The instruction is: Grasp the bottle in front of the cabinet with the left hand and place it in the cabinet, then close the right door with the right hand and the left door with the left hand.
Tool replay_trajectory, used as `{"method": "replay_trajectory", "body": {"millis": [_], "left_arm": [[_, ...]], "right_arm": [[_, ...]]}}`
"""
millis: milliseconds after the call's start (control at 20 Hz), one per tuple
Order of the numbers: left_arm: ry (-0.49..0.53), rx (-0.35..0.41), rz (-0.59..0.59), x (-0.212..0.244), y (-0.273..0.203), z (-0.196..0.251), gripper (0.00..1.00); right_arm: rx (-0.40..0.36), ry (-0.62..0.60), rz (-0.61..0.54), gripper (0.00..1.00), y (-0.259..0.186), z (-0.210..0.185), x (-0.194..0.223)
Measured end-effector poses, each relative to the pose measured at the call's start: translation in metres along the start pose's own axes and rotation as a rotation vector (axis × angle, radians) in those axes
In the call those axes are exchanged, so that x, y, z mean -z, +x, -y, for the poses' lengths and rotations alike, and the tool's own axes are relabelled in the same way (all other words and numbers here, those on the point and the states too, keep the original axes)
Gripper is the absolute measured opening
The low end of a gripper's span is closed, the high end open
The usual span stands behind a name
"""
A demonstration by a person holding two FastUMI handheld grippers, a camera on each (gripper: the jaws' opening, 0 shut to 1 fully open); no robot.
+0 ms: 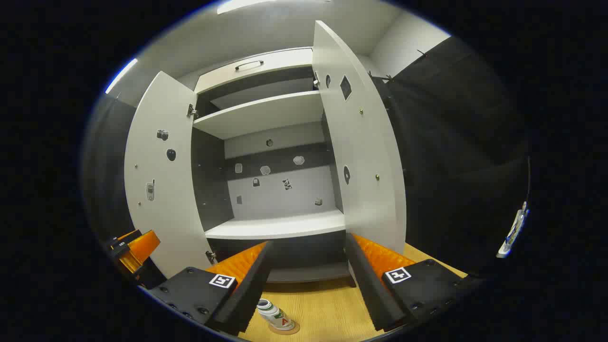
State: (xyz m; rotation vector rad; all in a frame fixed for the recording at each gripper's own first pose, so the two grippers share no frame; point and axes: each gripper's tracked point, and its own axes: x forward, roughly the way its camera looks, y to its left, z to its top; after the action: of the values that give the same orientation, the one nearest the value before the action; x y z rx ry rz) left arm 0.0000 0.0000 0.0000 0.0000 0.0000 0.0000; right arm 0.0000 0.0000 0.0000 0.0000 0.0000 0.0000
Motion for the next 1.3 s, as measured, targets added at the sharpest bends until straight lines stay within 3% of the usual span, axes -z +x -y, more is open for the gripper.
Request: {"method": "replay_trajectory", "body": {"millis": [1050, 1300], "left_arm": [[0.016, -0.004, 0.022, -0.006, 0.005, 0.004, 0.94], [-0.04, 0.073, -0.006, 0.007, 0.02, 0.033, 0.95]], "right_arm": [[0.003, 0.001, 0.021, 0.98, 0.003, 0.006, -0.005], [0.007, -0.003, 0.033, 0.98, -0.002, 0.012, -0.01]]}}
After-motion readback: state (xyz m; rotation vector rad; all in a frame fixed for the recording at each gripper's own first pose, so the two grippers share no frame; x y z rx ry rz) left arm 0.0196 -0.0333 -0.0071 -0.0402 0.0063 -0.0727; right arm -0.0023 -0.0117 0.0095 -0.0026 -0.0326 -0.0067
